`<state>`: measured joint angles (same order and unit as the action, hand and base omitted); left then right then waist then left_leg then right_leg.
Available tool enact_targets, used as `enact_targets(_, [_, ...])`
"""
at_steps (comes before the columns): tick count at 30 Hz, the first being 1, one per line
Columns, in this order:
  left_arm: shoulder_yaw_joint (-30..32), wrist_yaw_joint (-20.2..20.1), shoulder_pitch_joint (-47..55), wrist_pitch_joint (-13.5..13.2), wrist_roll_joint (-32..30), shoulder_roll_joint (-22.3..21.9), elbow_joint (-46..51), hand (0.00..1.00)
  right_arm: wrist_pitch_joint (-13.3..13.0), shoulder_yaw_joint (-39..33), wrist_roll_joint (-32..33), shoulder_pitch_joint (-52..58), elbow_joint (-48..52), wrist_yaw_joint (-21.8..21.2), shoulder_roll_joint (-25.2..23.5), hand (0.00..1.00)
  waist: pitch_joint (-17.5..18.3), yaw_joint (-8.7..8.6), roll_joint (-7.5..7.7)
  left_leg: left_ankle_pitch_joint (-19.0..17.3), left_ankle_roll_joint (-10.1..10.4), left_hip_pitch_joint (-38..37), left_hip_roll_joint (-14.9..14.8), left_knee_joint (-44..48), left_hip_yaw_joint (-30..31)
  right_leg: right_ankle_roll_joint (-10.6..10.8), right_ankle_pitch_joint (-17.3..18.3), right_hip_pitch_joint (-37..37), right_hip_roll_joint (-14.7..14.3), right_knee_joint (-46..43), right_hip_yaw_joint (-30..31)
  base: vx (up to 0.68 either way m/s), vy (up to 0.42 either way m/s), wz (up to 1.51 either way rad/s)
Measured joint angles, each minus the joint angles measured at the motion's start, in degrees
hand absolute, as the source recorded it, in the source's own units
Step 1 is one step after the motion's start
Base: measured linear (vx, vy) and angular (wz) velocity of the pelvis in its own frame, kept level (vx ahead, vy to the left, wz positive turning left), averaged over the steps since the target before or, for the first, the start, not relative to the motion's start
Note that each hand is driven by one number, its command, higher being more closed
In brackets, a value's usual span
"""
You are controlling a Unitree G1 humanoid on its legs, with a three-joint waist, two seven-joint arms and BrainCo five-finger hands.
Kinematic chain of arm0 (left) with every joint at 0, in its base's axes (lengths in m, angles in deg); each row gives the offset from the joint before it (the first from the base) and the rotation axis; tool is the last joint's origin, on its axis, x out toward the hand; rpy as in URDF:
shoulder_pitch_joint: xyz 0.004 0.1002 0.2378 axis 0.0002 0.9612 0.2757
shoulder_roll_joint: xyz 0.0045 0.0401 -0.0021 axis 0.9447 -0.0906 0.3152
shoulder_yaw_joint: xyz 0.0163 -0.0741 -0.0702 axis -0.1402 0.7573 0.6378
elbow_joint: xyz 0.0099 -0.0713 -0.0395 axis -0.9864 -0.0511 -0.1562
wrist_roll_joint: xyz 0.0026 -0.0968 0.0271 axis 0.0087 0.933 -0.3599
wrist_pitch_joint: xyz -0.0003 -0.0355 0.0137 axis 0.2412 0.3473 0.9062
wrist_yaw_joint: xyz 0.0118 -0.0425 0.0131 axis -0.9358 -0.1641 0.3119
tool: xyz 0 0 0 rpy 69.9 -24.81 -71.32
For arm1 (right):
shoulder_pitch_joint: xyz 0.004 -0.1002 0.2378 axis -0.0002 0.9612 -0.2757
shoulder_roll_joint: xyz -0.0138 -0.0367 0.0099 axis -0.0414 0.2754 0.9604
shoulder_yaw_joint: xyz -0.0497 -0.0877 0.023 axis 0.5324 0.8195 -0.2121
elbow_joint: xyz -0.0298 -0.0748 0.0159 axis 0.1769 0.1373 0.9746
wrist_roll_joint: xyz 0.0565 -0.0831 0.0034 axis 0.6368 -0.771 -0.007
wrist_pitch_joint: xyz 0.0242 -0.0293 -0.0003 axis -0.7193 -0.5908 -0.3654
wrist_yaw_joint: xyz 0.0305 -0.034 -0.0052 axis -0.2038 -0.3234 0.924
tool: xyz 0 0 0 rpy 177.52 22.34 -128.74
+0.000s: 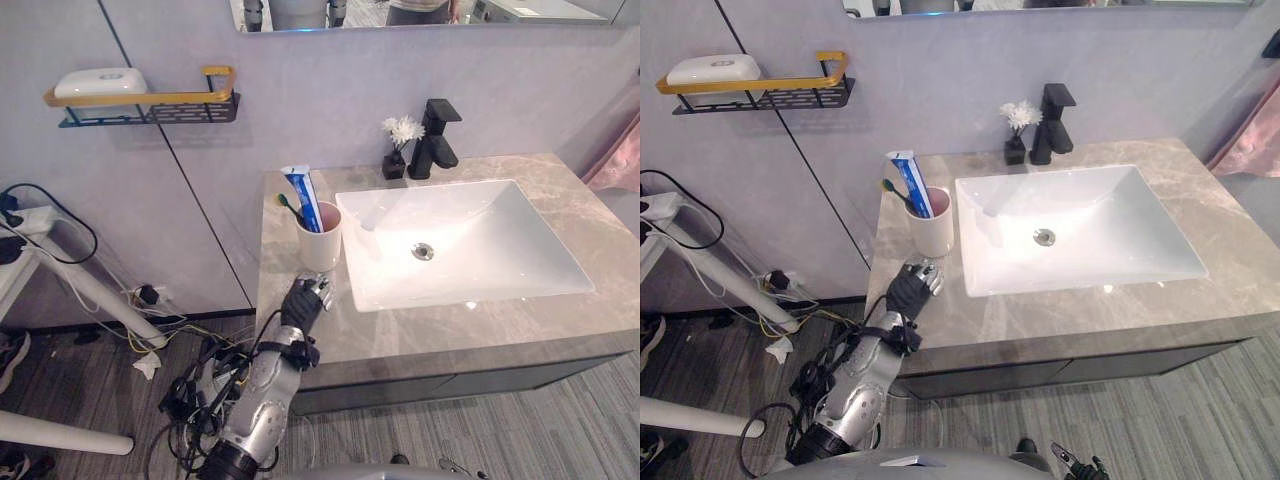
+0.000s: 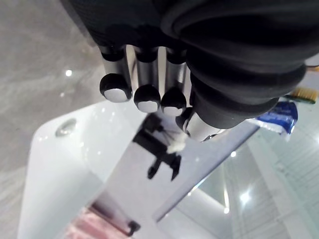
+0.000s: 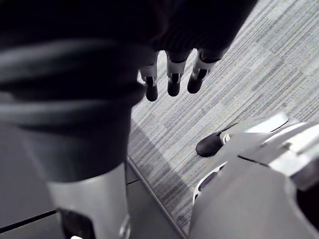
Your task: Organize washtable
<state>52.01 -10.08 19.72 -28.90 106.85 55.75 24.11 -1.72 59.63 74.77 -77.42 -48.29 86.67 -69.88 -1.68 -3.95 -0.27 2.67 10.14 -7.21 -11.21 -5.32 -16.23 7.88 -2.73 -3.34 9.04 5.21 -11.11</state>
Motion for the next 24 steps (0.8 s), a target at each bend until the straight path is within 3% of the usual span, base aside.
enact_targets(14, [-7.29,-1.87,-1.18,1.56,0.99,0.14,-0.19,1.00,0.00,0.27,0.09,-0.01,-0.05,-0.24,0.08,0.00,0.20,-0.21,-0.21,0.03,0.03,-0.03,-0.01,0.00,-0.05,0.01,0.00,-0.01,0.00,0.00,-0.01,0.00,0.000,0.00])
enact_targets(24, [-5.03,2.80,-9.94,0.31,-0.28,-0.45,-7.96,1.00,-0.03,0.28,0.10,-0.03,0.00,0.08,0.09,0.00,0.34,-0.37,-0.24,0.03,0.05,-0.09,-0.02,0.00,-0.53,0.03,-0.05,0.19,-0.03,0.01,0.31,0.00,0.000,-0.01])
